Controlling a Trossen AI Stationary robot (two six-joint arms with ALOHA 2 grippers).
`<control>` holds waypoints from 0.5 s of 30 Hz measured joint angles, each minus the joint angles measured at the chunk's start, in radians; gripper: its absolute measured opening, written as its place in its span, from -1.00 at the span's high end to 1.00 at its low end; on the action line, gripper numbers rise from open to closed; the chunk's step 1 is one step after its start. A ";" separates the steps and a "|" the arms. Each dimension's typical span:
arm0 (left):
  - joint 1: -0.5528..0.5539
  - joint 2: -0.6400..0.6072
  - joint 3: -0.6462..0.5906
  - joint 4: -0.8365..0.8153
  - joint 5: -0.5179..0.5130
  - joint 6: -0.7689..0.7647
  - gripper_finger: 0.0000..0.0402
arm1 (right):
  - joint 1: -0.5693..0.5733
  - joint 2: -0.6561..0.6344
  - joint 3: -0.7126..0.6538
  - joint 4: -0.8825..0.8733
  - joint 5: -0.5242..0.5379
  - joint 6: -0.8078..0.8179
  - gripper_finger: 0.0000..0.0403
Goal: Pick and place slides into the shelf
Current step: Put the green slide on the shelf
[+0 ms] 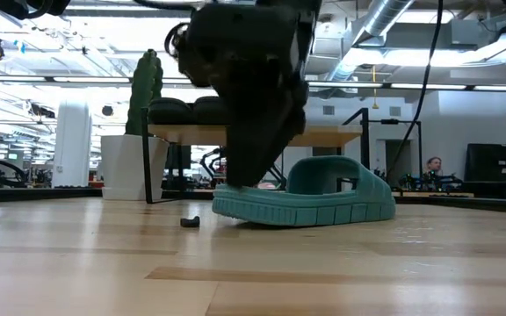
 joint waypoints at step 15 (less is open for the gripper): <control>0.000 0.000 0.000 0.001 0.000 0.000 0.99 | -0.032 -0.012 -0.184 0.202 -0.050 0.024 0.06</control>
